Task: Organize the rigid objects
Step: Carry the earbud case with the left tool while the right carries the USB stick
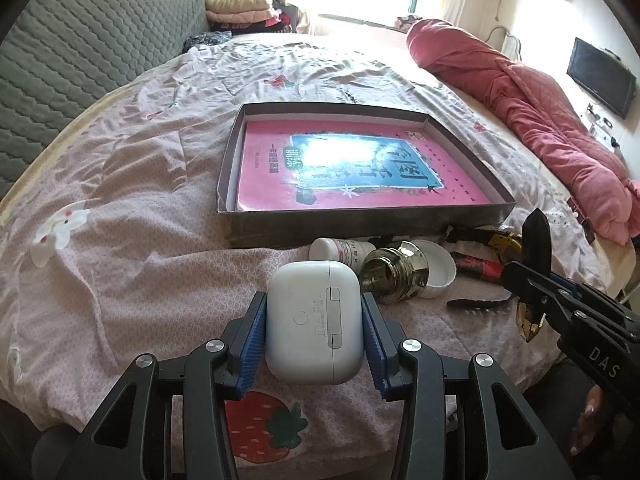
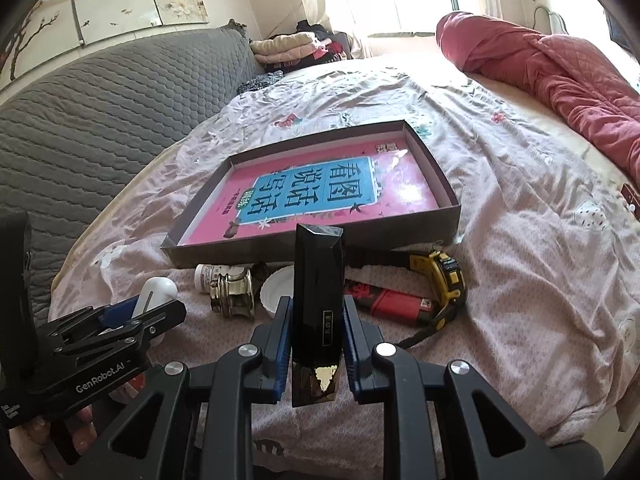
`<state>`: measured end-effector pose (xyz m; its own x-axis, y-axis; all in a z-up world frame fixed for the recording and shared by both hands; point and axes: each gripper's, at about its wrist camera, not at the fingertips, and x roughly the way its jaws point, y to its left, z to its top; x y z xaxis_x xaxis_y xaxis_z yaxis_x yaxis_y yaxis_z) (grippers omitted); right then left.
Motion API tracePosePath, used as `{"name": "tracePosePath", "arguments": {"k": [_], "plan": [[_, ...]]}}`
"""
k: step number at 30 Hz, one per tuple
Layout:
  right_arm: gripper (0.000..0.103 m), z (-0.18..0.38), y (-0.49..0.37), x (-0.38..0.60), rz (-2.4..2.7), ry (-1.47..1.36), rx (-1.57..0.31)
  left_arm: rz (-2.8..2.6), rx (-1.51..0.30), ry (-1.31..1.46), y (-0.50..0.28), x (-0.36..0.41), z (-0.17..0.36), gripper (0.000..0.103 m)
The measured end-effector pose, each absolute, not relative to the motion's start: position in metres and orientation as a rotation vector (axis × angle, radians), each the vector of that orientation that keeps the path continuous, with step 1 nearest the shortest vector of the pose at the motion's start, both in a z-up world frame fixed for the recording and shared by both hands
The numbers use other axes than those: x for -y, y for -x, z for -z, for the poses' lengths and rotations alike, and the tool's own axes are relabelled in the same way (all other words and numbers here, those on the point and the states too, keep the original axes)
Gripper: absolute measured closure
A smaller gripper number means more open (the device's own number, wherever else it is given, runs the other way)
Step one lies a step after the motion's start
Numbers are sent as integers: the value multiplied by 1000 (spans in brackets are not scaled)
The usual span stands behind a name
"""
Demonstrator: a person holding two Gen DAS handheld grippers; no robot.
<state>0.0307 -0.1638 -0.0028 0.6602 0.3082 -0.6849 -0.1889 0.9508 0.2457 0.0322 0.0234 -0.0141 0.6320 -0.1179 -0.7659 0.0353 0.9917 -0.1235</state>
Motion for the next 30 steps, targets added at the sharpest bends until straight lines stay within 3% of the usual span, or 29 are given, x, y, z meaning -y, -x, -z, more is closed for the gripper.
{"name": "tracePosePath", "arguments": {"k": [30], "plan": [[80,10,-37,163,-300,-167,-815,88,-866,202,-58,-38,15,57]]}}
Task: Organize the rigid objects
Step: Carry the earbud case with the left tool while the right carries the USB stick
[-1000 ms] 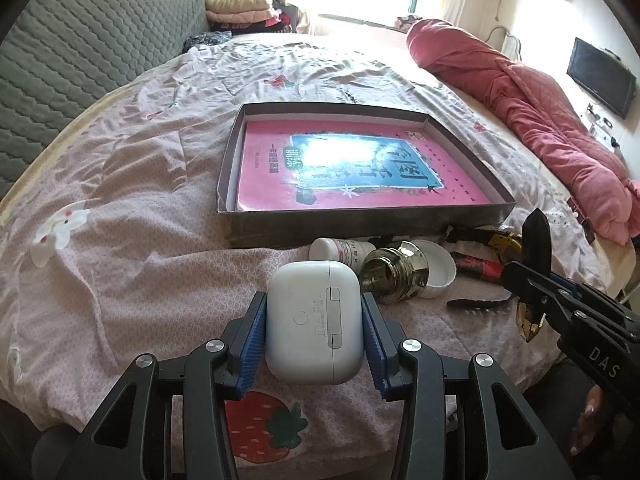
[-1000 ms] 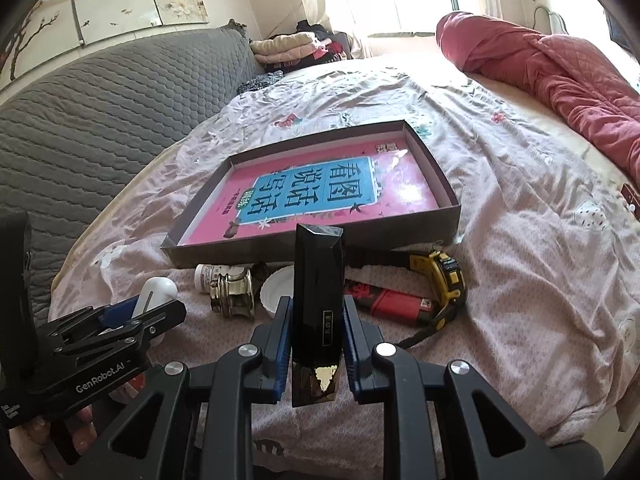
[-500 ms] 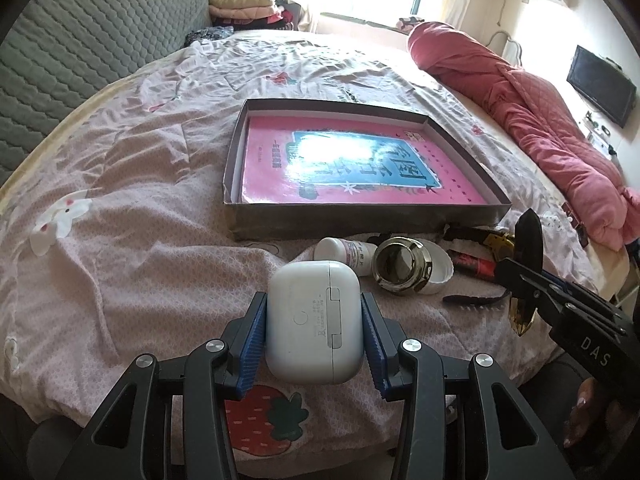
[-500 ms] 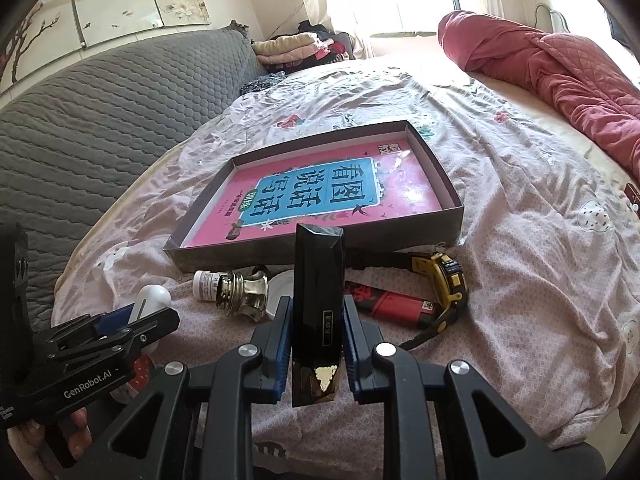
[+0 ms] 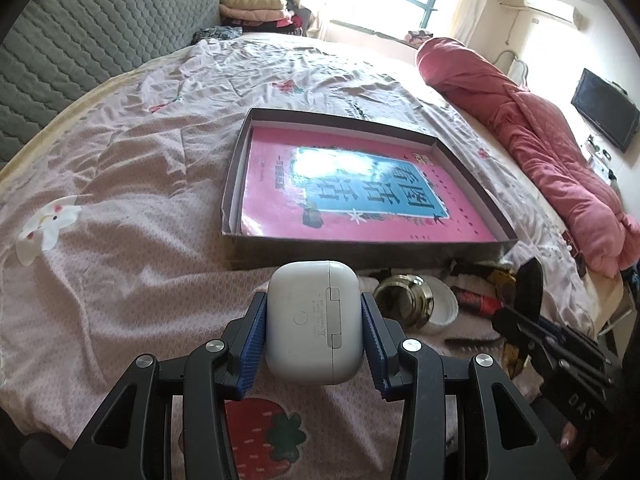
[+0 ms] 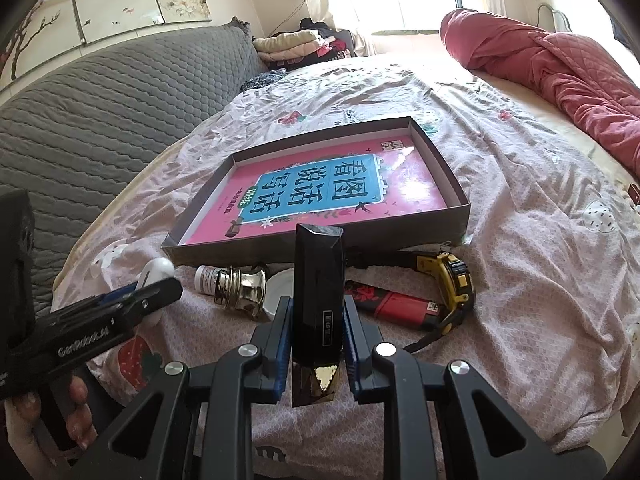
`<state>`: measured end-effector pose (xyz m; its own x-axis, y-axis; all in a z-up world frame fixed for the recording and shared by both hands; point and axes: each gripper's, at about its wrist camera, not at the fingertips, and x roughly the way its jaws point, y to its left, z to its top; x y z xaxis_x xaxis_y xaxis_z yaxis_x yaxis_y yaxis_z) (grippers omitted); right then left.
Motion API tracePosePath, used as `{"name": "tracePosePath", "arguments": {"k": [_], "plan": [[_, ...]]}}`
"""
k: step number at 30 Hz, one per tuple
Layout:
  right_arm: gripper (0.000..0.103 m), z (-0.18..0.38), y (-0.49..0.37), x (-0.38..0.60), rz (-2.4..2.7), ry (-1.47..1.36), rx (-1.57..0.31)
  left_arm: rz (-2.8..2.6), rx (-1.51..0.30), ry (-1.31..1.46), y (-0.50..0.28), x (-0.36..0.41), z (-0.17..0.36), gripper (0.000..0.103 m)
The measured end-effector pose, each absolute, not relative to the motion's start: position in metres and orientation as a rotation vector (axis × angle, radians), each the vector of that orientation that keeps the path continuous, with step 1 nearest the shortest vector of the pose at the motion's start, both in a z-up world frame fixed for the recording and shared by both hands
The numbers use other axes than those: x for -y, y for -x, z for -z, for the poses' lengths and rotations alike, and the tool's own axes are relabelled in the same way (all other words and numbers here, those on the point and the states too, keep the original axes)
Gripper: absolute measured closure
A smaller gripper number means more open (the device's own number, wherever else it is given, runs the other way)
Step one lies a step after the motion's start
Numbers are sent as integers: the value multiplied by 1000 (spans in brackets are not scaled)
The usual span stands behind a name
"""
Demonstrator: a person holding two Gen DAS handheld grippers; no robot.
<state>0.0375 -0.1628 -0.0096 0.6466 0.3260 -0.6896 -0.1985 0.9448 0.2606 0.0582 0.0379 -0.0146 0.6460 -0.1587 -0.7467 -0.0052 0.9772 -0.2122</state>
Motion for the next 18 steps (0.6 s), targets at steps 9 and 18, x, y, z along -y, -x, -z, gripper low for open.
{"name": "tracePosePath", "arguments": {"k": [9,18], "plan": [[80,12,-41,161,-297,-163,-815,70,-862,188,-80,-34,22,57],[80,16,-46,163,-293,-174,-819,57,-837,190,-96,-37,22,57]]}}
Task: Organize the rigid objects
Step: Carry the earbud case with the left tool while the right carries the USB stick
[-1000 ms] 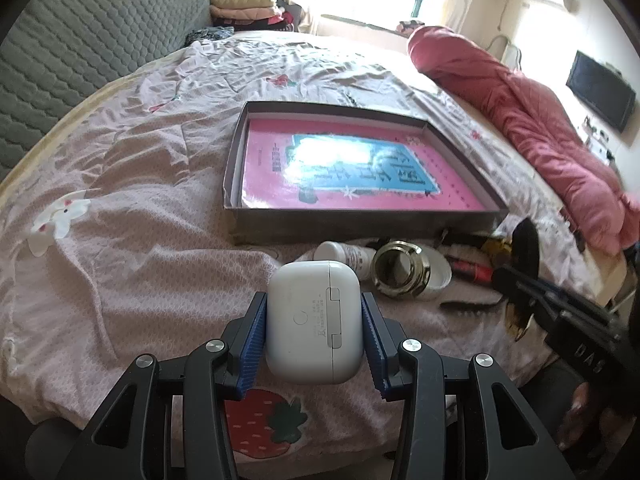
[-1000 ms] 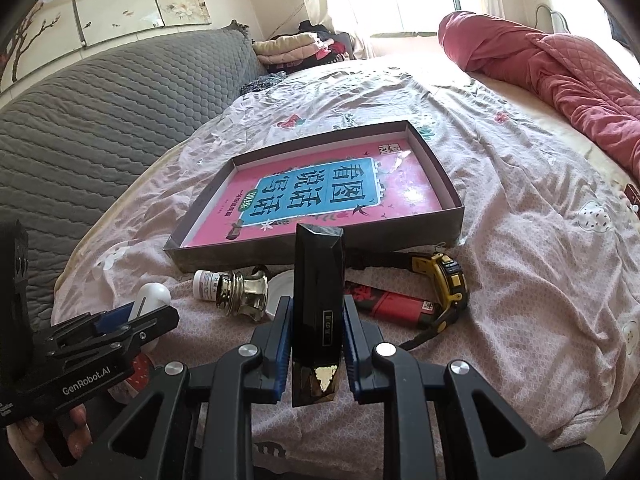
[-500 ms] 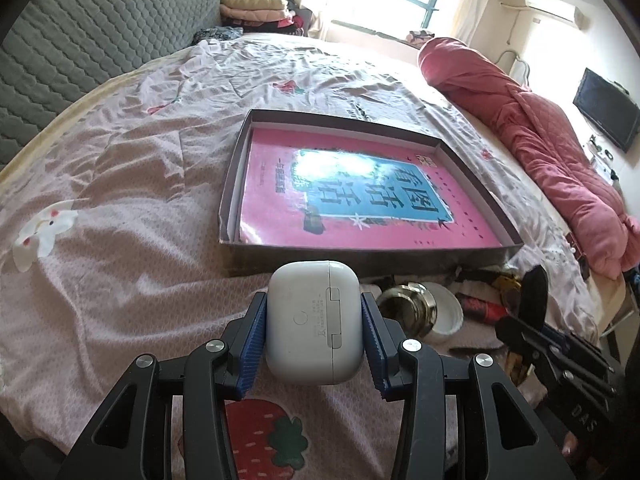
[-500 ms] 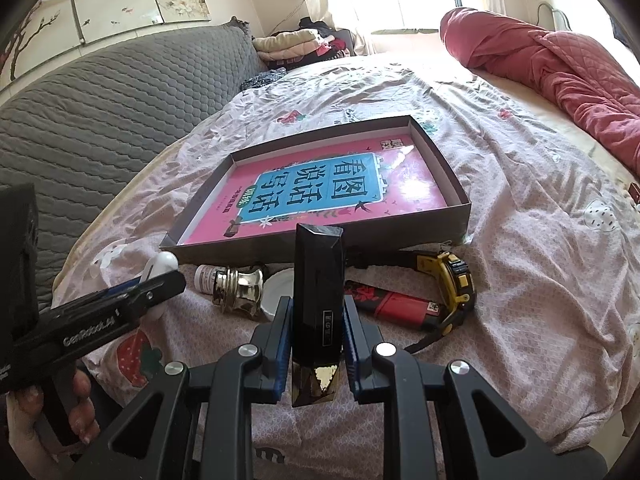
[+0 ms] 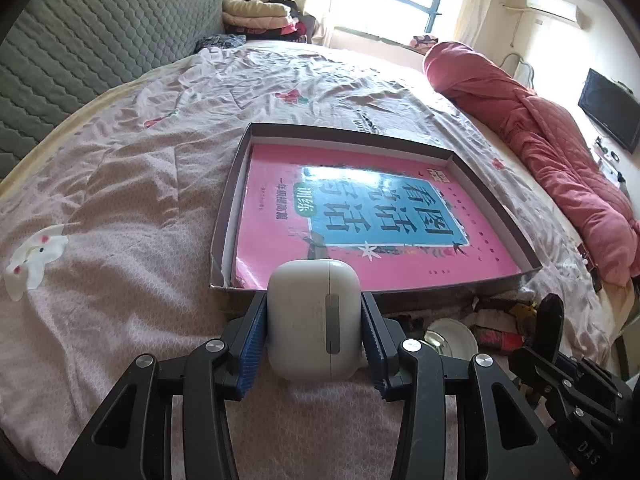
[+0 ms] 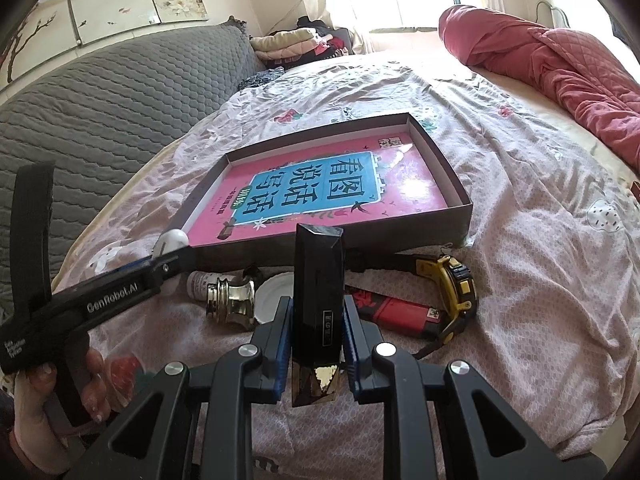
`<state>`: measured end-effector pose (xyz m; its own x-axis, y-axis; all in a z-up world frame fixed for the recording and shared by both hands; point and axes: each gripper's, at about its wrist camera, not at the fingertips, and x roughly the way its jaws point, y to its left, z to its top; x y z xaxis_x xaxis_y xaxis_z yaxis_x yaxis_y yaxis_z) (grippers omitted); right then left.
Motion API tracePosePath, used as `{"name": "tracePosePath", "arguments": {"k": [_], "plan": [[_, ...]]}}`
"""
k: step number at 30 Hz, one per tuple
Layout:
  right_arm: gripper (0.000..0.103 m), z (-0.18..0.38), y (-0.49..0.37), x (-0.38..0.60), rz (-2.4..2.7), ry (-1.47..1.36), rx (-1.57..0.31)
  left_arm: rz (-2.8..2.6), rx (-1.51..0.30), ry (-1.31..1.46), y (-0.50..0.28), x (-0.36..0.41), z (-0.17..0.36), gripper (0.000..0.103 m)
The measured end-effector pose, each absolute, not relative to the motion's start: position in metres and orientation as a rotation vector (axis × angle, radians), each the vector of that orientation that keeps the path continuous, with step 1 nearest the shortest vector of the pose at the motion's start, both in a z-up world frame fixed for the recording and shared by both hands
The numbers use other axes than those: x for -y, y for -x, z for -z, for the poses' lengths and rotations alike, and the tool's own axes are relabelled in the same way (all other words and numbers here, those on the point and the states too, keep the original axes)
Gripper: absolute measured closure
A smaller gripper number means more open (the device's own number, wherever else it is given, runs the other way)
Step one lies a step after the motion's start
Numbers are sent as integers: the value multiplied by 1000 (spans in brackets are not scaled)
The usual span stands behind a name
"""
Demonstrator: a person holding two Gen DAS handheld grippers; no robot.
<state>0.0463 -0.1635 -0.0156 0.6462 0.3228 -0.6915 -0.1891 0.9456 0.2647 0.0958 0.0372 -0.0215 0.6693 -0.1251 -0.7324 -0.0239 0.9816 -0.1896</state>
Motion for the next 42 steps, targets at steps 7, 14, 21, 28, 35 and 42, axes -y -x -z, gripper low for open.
{"name": "tracePosePath", "arguments": {"k": [7,14,21,28,35,42], "plan": [[80,9,-50,165,-285,-151,-776,56,-835,190,-97,-38,20,57],[80,2,-56,165,-278,-130,-735,62,-830,207,-95,-39,17,57],[80,-3,-71,168,-264,-122,-690,69,-809,206,-96,-38,7,57],[80,-4,-82,172,-250,-110,-663,58,-804,216,-103,-40,5,57],[80,-9,-94,179,-239,-130,-641,45,-801,209,-112,-40,2,57],[80,-7,-112,186,-221,-137,-641,31,-794,221,-124,-45,0,57]]}}
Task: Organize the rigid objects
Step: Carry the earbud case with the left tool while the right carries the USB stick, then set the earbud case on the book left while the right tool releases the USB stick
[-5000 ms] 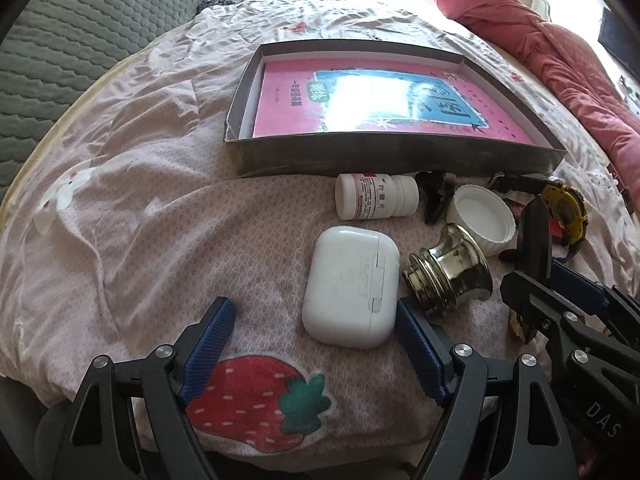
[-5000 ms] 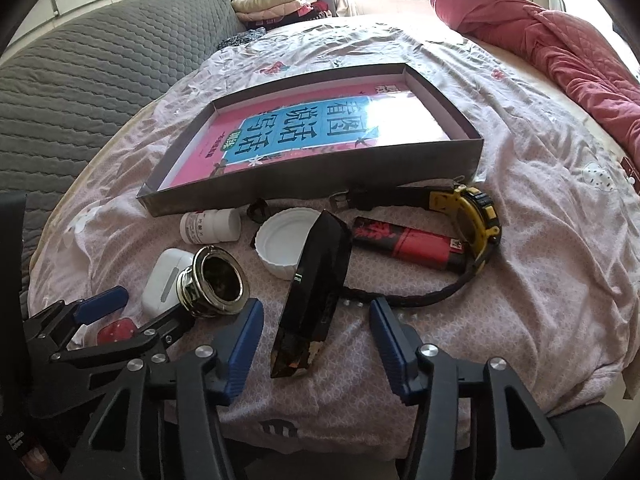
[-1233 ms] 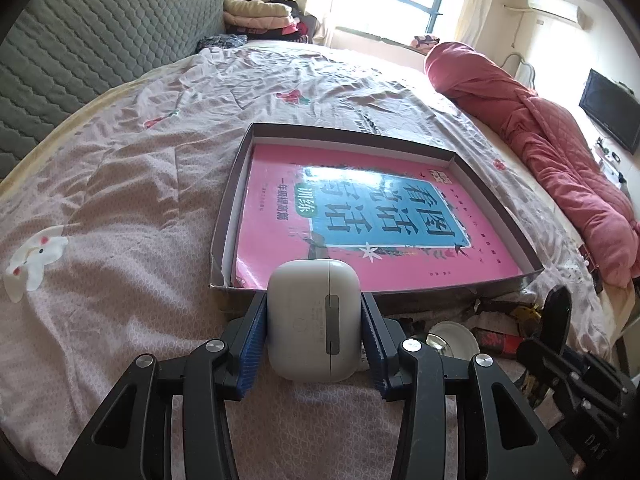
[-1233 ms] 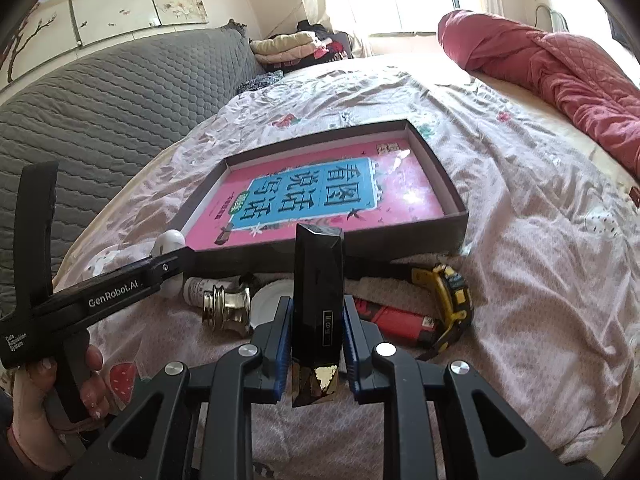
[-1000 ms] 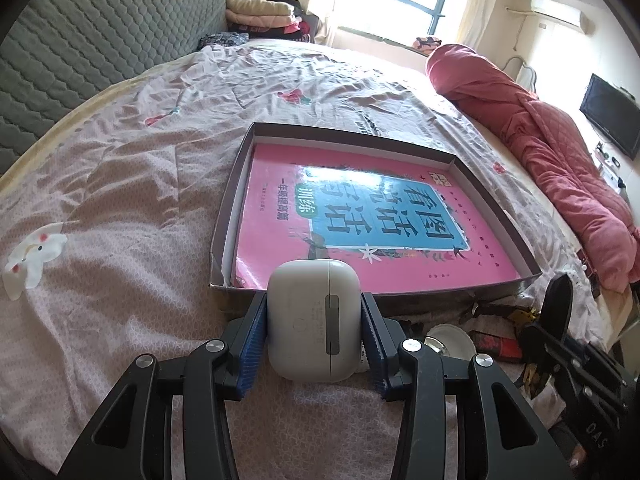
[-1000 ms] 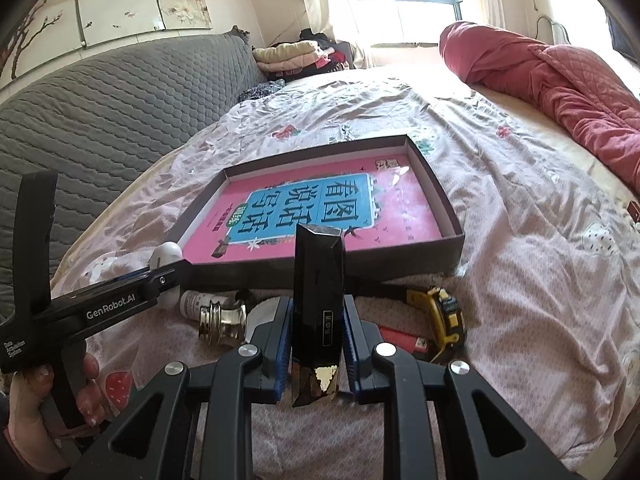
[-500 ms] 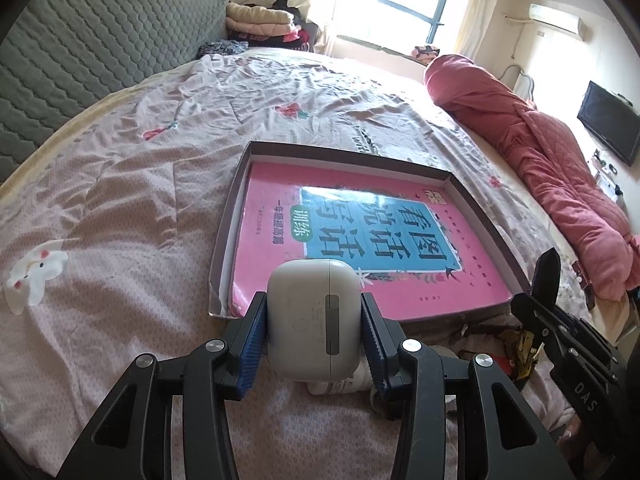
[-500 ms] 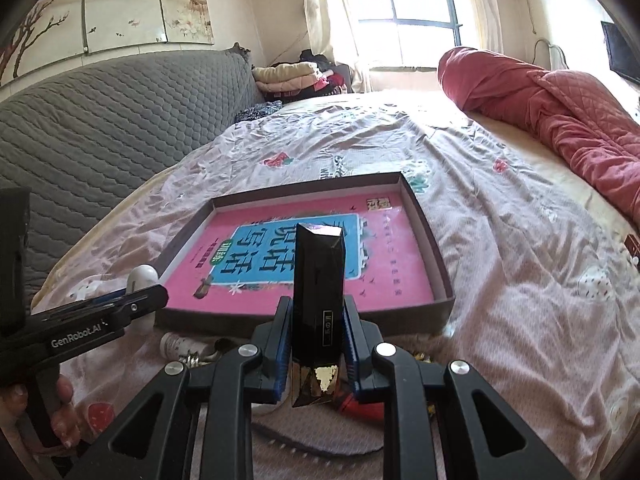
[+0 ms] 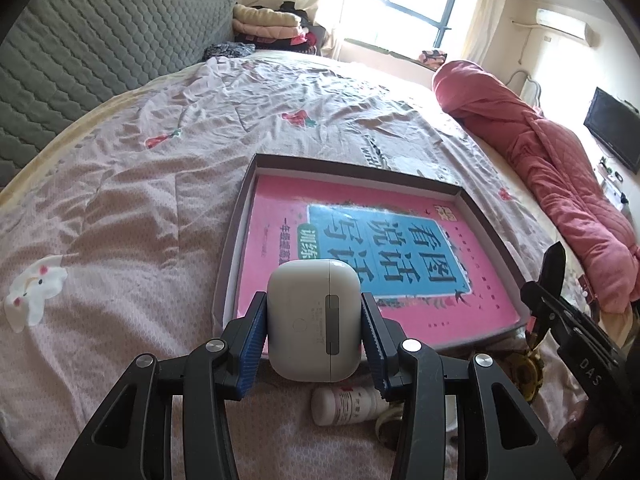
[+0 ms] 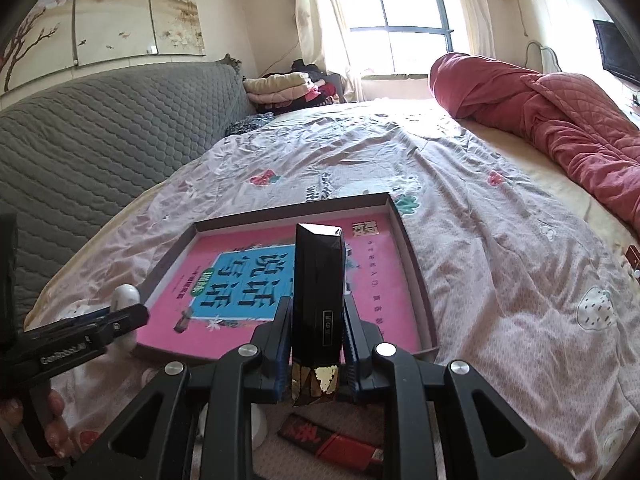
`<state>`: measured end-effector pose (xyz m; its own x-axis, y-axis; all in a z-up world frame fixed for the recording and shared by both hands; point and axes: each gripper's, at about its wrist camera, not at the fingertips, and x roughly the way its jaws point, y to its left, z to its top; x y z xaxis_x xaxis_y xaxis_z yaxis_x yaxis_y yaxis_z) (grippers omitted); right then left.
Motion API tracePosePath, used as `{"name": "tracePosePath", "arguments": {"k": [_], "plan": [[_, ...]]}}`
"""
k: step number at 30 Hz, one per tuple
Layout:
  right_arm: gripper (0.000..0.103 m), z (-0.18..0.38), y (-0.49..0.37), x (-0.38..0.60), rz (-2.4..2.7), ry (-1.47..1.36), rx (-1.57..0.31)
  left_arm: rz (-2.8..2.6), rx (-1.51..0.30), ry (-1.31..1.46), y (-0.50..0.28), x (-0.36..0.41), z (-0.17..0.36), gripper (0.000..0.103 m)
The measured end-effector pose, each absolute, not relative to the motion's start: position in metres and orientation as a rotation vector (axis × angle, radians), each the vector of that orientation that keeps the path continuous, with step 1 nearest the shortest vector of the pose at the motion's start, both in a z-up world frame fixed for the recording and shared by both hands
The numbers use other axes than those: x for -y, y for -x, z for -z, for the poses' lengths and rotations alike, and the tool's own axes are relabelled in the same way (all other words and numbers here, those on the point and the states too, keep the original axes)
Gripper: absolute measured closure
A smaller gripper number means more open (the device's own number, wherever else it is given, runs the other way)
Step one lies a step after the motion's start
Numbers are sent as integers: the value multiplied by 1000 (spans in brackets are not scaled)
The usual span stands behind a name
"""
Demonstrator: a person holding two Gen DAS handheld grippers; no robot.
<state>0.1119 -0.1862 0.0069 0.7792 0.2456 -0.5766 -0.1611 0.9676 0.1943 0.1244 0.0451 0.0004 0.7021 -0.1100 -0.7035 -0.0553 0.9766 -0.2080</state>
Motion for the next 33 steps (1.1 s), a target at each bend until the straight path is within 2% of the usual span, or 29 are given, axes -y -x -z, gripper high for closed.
{"name": "tracePosePath", "arguments": {"k": [11,33], "plan": [[80,3,-133,204,-176,-178,-670,8,-788,180,-148,-44,-3,57],[81,26,-160,200,-149,-130,-734,-7,-863,161,-175,-44,27,57]]}}
